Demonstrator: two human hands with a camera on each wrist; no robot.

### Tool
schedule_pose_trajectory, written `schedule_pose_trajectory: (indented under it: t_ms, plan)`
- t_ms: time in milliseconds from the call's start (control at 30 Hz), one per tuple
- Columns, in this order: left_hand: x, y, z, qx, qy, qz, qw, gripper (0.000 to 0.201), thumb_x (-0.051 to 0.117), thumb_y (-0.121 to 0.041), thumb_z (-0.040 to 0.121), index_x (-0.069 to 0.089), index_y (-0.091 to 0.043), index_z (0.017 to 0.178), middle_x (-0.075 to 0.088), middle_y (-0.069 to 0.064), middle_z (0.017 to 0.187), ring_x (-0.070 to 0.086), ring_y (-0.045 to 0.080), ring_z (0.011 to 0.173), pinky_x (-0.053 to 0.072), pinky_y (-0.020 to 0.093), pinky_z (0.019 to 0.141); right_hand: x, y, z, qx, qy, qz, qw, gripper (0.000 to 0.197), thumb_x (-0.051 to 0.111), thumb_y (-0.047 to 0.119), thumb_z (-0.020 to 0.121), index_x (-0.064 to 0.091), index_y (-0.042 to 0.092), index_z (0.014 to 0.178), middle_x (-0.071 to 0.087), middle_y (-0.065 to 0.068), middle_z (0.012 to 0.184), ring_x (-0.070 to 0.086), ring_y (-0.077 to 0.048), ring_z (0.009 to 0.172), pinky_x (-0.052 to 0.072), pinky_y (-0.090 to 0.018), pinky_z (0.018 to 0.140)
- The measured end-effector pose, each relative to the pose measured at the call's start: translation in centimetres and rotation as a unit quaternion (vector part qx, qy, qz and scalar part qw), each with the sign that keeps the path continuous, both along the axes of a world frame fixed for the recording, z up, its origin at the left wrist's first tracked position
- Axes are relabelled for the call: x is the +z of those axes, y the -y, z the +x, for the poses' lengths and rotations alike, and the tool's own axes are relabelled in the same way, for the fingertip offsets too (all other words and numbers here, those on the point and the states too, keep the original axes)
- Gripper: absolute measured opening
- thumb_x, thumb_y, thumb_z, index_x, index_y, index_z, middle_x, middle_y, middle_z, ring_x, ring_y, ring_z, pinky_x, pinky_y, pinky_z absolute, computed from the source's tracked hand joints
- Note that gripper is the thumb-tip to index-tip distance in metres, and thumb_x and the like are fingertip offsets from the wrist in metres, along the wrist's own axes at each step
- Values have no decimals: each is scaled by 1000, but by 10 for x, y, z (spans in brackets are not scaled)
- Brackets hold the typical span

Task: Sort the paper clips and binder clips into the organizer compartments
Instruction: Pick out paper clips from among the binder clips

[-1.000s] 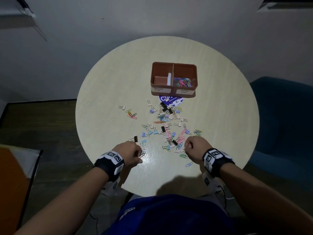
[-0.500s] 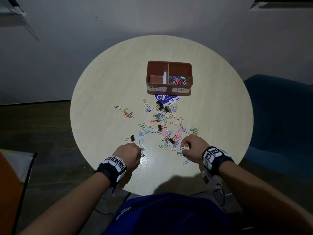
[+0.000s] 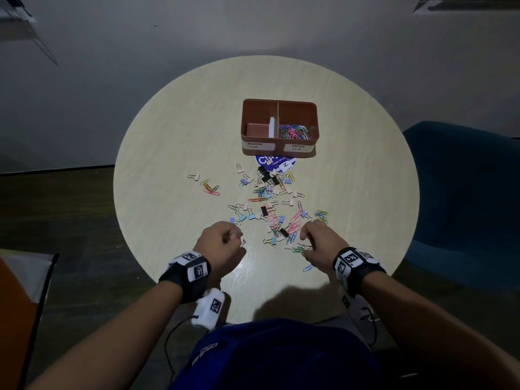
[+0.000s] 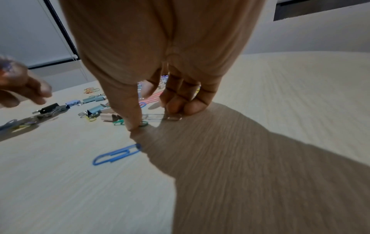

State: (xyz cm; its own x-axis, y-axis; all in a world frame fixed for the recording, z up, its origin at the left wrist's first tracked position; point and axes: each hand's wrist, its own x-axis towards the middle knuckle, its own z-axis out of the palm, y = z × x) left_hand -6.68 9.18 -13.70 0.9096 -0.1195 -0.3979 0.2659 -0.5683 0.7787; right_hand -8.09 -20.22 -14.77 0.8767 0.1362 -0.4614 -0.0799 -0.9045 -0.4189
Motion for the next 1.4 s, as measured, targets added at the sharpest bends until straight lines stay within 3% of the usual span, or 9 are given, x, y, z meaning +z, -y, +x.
schedule_pose_trajectory:
  t_ms: [100,167,267,433,700,900,1067,1233,1400]
  plan:
    - [7,12,5,173,-141,-255,941,25,49,5,85,51,-5,63,67,20,90,68,32,81,52,35,64,-1,2,0,14,3,-10,1000,22,73,26,79,59,23,97,46,7,95,51,-15,84,47,-31,77]
    - [11,15,8,214,-170,-328,904,15,41,13,78,46,4,67,55,30,78,61,37,68,48,38,61,-2,3,0,14,3,-15,1000,20,72,28,81,63,21,97,49,5,96,50,-15,84,46,-29,77]
    - [15,16,9,171,-160,-295,926,6,42,14,74,43,9,72,50,27,65,50,27,49,51,57,69,0,2,-1,31,3,-19,999,12,68,27,83,66,20,92,52,3,95,50,-15,83,45,-28,75]
    - [18,12,11,79,-150,-224,960,12,45,8,71,51,0,63,54,21,55,51,26,44,50,58,70,7,-1,-1,27,8,-15,999,6,56,20,81,61,22,78,57,2,86,54,-18,77,48,-30,69]
    - [7,-10,14,110,-183,-195,957,18,67,10,74,55,-3,69,64,36,74,61,37,71,43,34,58,13,6,1,-133,25,119,984,12,64,11,72,66,19,64,70,8,73,63,-4,69,53,-25,60]
    - [5,-32,13,90,-131,-204,966,26,54,17,83,67,0,97,54,22,68,54,28,61,51,40,65,15,0,4,-178,2,185,966,14,65,5,72,66,19,68,71,3,69,67,-12,62,56,-30,56]
    - [-1,-42,13,128,-146,-161,968,33,41,13,80,69,-3,71,65,31,80,55,23,58,46,38,65,13,-6,7,-183,-39,223,957,23,57,8,84,73,25,85,62,15,58,59,-11,59,51,-24,59]
    - [1,-42,10,183,-176,-223,941,25,39,8,73,63,3,68,56,24,69,50,25,50,40,27,50,9,-13,15,-259,-92,344,898,16,55,-5,90,69,2,88,71,-19,80,64,-25,72,50,-35,66]
    - [-5,-45,11,121,-162,-125,971,20,56,-7,89,63,10,84,60,16,62,47,20,51,38,24,53,8,-19,19,-347,-122,420,830,14,49,-8,96,62,-5,93,65,-23,82,60,-31,74,46,-30,58]
